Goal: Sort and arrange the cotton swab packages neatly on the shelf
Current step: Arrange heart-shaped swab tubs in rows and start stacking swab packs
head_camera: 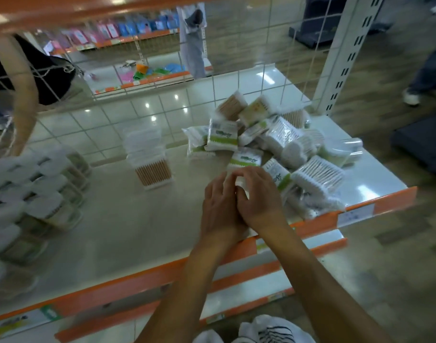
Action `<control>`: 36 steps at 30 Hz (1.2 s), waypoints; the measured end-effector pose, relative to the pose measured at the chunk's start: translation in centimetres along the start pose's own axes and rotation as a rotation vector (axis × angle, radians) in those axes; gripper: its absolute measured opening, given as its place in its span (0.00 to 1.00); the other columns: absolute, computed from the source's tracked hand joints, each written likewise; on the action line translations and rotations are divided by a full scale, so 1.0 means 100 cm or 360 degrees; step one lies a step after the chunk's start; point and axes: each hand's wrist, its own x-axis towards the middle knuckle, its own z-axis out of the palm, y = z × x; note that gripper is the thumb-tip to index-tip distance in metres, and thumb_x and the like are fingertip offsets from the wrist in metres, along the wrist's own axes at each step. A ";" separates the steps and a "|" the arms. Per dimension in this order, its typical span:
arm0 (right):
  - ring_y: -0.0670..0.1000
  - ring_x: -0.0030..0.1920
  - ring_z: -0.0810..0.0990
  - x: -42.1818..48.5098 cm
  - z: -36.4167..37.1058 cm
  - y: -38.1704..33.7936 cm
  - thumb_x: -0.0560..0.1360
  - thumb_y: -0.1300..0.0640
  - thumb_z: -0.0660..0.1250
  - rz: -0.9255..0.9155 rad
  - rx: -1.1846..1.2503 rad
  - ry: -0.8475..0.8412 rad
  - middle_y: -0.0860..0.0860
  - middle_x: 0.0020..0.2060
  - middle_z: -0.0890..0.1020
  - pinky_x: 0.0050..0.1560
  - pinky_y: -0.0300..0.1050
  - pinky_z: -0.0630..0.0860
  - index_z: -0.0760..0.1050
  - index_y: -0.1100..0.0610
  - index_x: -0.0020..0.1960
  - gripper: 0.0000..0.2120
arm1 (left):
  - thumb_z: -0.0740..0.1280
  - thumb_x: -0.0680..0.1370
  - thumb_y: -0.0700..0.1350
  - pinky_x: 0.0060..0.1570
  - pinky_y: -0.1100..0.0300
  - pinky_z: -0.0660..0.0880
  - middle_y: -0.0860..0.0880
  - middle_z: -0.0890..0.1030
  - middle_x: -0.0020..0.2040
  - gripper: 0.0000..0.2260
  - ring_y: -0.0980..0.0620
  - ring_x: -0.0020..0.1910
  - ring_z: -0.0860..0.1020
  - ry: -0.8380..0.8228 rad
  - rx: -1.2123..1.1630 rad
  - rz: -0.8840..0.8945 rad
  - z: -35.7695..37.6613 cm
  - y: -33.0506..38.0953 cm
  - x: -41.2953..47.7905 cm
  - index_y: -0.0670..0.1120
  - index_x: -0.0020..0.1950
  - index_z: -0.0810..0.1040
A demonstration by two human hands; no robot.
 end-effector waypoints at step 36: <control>0.45 0.58 0.73 -0.009 -0.012 0.019 0.62 0.61 0.52 -0.0048 0.0426 0.0031 0.51 0.59 0.78 0.56 0.32 0.64 0.74 0.57 0.64 0.31 | 0.67 0.67 0.48 0.61 0.69 0.67 0.51 0.73 0.62 0.23 0.58 0.61 0.71 0.0202 -0.0616 -0.0101 -0.017 -0.007 -0.012 0.47 0.62 0.75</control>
